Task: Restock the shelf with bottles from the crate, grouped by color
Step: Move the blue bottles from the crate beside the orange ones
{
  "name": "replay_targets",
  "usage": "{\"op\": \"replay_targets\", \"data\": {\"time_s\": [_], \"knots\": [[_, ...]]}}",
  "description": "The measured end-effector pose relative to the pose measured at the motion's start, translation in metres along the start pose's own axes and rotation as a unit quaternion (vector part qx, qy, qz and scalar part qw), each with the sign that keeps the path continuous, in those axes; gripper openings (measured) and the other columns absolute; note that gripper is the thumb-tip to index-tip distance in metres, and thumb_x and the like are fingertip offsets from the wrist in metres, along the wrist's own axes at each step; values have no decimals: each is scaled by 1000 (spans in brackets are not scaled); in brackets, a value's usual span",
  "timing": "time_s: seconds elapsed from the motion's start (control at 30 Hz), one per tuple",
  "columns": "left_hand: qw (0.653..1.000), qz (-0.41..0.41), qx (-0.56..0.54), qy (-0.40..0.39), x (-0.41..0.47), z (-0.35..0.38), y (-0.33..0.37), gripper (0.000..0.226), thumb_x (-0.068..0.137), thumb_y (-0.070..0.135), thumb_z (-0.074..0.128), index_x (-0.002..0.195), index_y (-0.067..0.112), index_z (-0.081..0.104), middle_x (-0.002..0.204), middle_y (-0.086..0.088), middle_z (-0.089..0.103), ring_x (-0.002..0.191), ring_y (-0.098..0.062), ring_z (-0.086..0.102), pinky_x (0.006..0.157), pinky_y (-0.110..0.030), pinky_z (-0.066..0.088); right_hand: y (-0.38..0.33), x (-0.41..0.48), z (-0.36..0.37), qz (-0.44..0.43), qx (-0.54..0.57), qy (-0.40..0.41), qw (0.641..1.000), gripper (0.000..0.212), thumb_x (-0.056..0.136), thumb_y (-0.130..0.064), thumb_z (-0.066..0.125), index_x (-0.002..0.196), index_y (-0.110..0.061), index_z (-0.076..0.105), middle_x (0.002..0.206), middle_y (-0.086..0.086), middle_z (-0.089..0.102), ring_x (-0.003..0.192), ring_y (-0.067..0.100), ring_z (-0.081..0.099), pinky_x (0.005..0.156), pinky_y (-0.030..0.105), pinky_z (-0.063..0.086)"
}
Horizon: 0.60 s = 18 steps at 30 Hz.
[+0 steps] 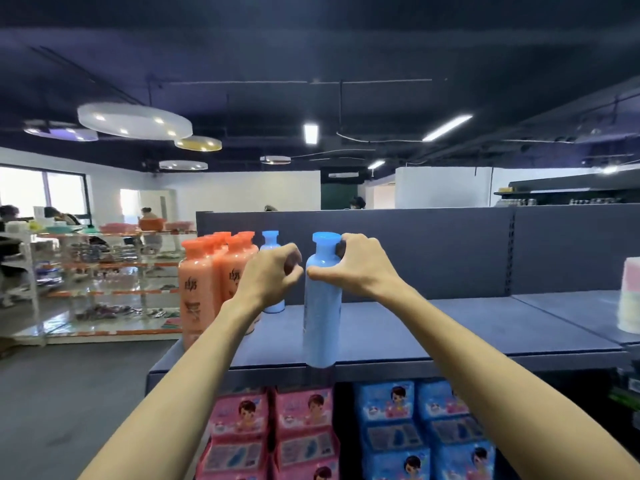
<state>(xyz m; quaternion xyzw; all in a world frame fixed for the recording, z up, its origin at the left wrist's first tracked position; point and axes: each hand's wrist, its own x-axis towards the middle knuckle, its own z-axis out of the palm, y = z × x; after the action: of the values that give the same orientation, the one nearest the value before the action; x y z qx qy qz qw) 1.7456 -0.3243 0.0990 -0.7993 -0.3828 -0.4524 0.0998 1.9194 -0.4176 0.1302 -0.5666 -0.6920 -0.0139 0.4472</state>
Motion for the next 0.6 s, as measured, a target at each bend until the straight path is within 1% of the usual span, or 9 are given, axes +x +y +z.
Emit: {"op": "replay_targets", "data": {"time_s": [0.07,0.1,0.17,0.23,0.3,0.37,0.43,0.5,0.6], "knots": [[1000,-23,0,0,0,3,-3,6,80,16,62,81,22,63,59,11,57,60,-12,52,52,-26,35,3,13,-1,-1,-1,-3,1000,63,46,-68,60,79,-14,68,74,-3,70,75,16,66,64,35,58],[999,-36,1,0,1,3,-5,6,80,17,63,80,23,62,59,11,57,61,-13,52,52,-26,34,5,20,0,-1,-3,-6,1000,65,46,-67,60,79,-13,68,74,-2,71,74,17,66,65,37,58],[998,-58,9,-2,4,1,-6,6,82,18,61,80,24,60,59,11,56,63,-14,54,52,-26,34,8,32,4,0,-12,-12,1000,60,48,-63,61,75,-10,65,70,1,68,68,19,63,63,38,57],[997,-73,12,-10,7,-3,-8,7,82,19,59,80,26,58,60,11,56,65,-16,55,53,-28,38,8,42,9,4,-25,-12,1000,55,49,-62,61,67,-11,55,62,0,59,60,18,51,60,38,54],[996,-84,11,-23,9,-7,-10,8,83,20,57,80,27,57,63,10,60,67,-17,57,56,-31,44,7,47,16,13,-32,-8,999,52,49,-63,60,65,-15,50,60,-3,53,57,17,46,57,37,52],[996,-87,13,-34,10,-8,-12,6,84,20,56,82,26,59,68,9,63,69,-18,59,60,-33,49,4,52,23,27,-37,-5,999,49,50,-61,62,66,-15,51,60,-3,55,55,17,47,55,36,51],[995,-85,25,-43,8,-7,-16,6,83,21,56,85,24,61,72,8,62,74,-19,58,62,-31,48,1,58,32,43,-53,0,998,48,52,-59,63,66,-15,51,60,-3,56,54,18,50,54,34,50],[995,-84,37,-50,4,-8,-23,6,83,21,55,86,22,60,77,5,60,79,-19,55,64,-32,48,-5,61,40,62,-67,2,996,48,51,-58,64,66,-15,48,59,-2,54,54,18,51,51,32,48],[993,-92,53,-59,0,-12,-34,7,82,22,55,86,19,60,84,0,63,79,-20,58,66,-36,51,-12,64,50,78,-73,1,994,47,53,-55,66,63,-16,41,57,-2,50,51,19,47,48,26,42]]}}
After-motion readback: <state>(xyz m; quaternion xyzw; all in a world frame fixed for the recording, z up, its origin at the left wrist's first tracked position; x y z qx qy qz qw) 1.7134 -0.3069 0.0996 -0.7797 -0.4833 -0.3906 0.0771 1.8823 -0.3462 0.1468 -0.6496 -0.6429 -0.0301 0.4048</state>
